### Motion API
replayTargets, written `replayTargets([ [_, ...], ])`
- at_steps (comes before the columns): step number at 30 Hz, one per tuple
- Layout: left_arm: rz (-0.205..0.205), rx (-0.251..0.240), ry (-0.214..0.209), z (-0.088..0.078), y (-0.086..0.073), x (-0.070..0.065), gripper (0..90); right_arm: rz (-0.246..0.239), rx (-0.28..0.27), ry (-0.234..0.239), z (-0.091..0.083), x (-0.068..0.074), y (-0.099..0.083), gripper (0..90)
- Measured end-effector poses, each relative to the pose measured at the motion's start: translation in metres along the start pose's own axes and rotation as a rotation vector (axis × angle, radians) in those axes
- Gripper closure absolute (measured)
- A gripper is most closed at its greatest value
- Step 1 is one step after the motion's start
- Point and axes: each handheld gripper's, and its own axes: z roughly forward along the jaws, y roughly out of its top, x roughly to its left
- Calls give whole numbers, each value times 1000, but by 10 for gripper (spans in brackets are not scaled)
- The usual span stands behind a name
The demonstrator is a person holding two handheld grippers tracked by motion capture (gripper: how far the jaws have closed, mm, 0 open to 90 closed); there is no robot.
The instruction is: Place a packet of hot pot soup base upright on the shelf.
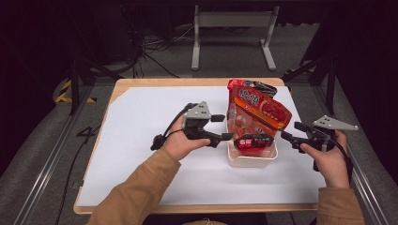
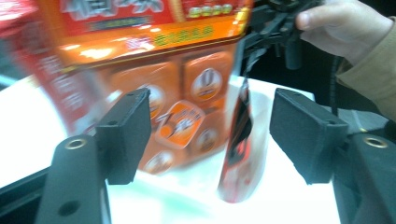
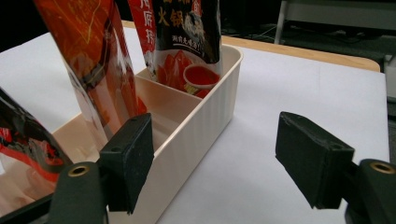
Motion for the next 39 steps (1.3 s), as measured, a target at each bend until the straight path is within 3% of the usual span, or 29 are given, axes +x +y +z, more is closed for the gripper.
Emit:
replayTargets([
  [9,-35,9,112,-51,-22,9,250,-43,-19,6,3,0,-2,259],
  [15,-118,18,193,-79,-36,10,214,-45,-16,2,3,-4,-7,257],
  [19,-133,19,217,-90,-46,11,204,-56,-18,8,3,-4,-8,258],
  [25,-105,43,323,-110,-67,11,189,-79,-38,20,2,-4,-10,256],
  [28,-132,14,315,-115,-77,11,186,-83,-36,22,3,-3,-11,256],
  [39,-212,34,351,-128,-100,26,182,-88,-38,15,3,-5,-11,289],
])
